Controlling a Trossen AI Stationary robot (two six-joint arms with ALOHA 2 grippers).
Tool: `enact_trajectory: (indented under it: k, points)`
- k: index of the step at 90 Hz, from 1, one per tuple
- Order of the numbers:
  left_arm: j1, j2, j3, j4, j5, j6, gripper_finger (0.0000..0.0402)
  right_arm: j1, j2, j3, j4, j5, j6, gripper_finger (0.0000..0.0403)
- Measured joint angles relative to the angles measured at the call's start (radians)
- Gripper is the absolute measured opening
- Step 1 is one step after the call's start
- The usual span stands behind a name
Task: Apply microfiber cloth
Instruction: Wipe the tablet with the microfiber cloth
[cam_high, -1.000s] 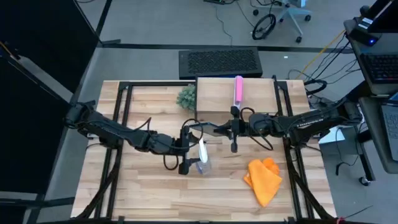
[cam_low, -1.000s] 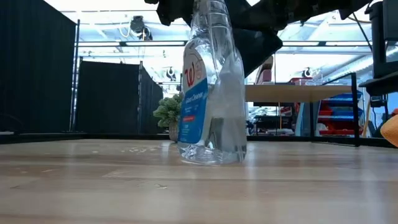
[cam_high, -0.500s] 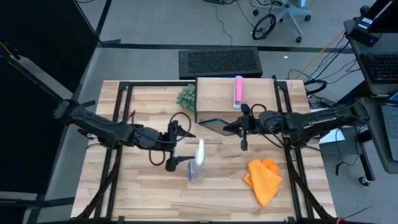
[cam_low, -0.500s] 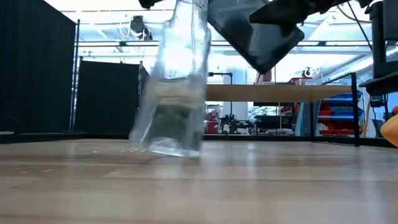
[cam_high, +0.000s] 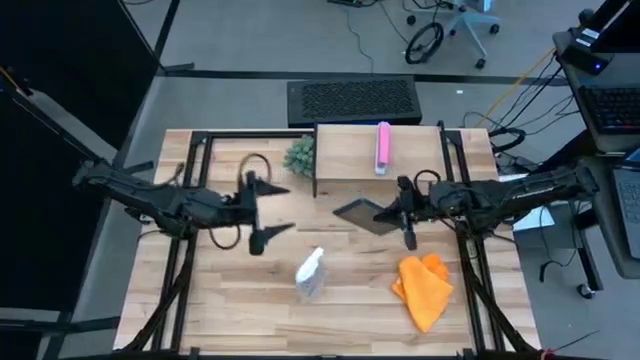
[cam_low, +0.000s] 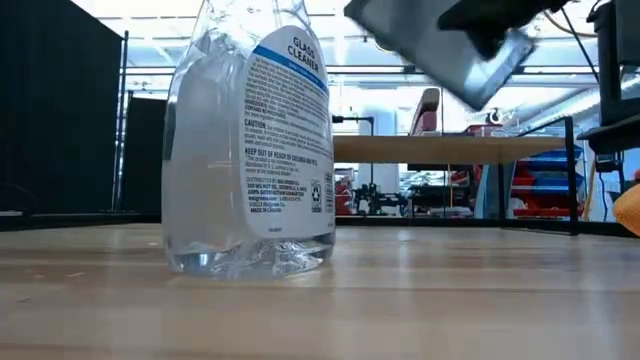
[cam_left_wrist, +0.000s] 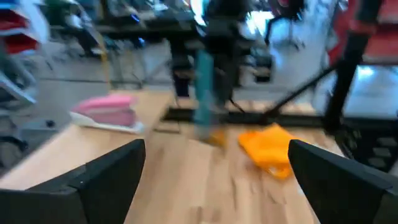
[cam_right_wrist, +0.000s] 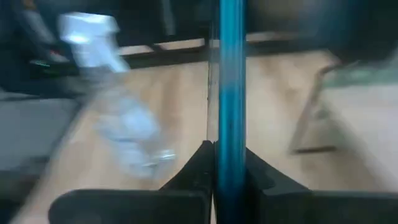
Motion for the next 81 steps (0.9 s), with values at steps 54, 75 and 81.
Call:
enact_trajectory:
  k: [54,75,81]
  points:
    - [-0.096,0.502,0.574,-0.233,0.074,0.178,0.0381,0.385,0.324,0.0,-0.093,0.124,0.356,0.0009]
    - [-0.114,0.749,0.678,-0.265,0.143,0.083,0.0381,0.385,0.343,0.0,-0.115,0.117,0.372,0.0009]
    - [-0.113,0.778,0.693,-0.262,0.142,0.078,0.0381,0.385,0.343,0.0,-0.117,0.116,0.375,0.0009]
